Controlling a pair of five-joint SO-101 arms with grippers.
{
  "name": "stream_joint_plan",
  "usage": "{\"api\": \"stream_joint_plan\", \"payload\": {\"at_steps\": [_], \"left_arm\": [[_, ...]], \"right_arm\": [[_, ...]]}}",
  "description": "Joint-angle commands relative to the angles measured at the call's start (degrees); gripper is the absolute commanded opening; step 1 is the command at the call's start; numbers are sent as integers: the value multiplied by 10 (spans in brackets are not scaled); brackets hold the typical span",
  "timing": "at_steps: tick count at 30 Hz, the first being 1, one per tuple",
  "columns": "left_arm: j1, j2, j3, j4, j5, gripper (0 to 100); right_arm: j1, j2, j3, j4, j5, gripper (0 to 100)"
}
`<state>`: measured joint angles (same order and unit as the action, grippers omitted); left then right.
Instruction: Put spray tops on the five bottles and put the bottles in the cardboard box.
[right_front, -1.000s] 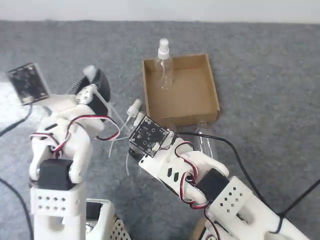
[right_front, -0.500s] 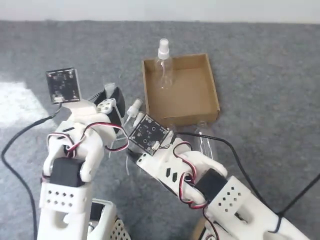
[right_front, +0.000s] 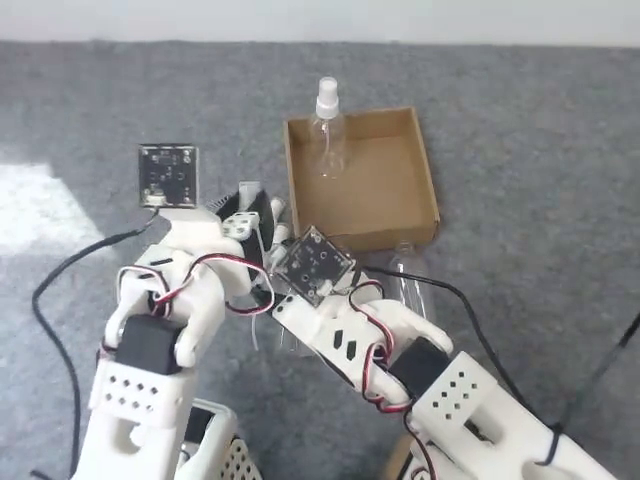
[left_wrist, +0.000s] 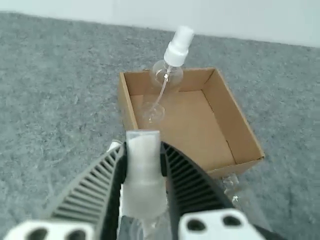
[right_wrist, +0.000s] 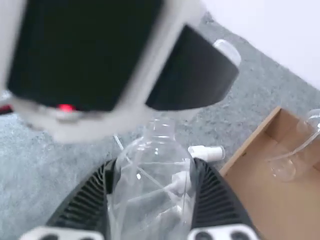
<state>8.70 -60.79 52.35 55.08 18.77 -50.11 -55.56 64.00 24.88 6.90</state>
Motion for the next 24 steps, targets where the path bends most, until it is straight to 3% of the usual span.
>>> {"api": "stream_joint_plan", "payload": {"at_steps": [1,9,19,24], "left_arm": [[4,1,7,9,-10,10],[4,0,24,6,-25,10],[4,0,20,6,-23,10],[4,0,-7,10,-22,10]], "right_arm": [[11,-29,-5,-29,-3,6],[15,-29,4,-47,-4,6],[15,-29,91,-207,-4,6],[54,-29,111,-268,-6,6]]}}
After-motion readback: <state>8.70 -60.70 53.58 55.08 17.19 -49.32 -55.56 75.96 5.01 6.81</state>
